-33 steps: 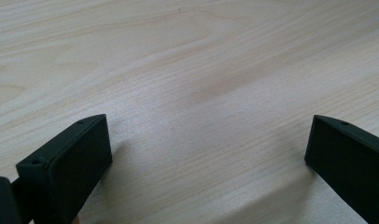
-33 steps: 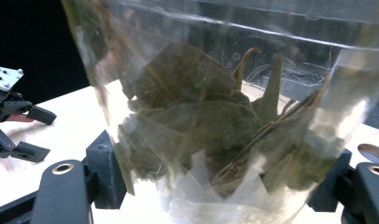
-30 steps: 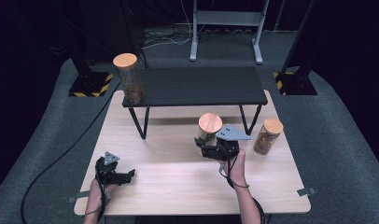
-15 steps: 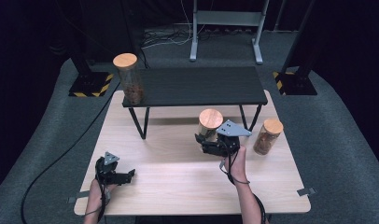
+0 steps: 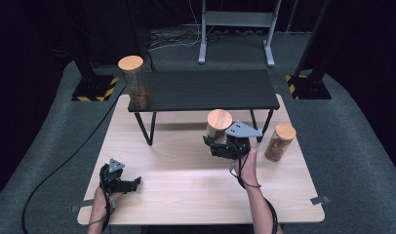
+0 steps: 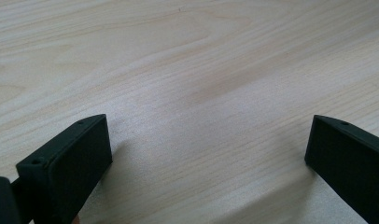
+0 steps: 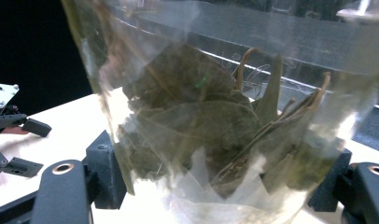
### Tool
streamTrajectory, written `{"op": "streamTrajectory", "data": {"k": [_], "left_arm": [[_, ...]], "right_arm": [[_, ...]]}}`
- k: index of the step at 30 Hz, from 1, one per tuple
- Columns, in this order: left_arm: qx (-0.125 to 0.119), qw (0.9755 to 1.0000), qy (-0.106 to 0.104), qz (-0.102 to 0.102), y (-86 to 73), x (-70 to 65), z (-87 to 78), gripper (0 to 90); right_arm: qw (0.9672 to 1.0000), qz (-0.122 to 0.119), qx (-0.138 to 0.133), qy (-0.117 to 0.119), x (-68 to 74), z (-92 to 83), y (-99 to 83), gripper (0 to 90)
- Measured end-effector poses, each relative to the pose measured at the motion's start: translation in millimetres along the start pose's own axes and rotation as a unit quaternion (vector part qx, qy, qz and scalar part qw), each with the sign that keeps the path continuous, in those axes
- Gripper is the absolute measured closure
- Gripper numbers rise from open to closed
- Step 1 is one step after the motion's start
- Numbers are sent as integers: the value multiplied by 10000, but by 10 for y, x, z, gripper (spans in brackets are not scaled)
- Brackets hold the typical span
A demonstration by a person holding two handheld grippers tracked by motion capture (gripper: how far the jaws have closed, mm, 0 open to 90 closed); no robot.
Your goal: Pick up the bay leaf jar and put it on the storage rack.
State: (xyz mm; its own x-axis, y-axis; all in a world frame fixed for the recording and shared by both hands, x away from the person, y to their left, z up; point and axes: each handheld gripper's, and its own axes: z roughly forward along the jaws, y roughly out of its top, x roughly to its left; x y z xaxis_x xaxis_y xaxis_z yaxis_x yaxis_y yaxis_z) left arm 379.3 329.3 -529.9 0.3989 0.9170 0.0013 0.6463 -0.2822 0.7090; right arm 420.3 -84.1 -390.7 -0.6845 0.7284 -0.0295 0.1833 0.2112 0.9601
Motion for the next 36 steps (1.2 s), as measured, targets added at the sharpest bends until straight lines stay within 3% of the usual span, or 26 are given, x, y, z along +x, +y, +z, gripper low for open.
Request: {"op": "streamTrajectory", "data": {"k": [36], "left_arm": [[4,10000,6,-4,1,-1,0,0]], "right_arm": [[9998,-148,-77,71,-88,-52,360,248]]}}
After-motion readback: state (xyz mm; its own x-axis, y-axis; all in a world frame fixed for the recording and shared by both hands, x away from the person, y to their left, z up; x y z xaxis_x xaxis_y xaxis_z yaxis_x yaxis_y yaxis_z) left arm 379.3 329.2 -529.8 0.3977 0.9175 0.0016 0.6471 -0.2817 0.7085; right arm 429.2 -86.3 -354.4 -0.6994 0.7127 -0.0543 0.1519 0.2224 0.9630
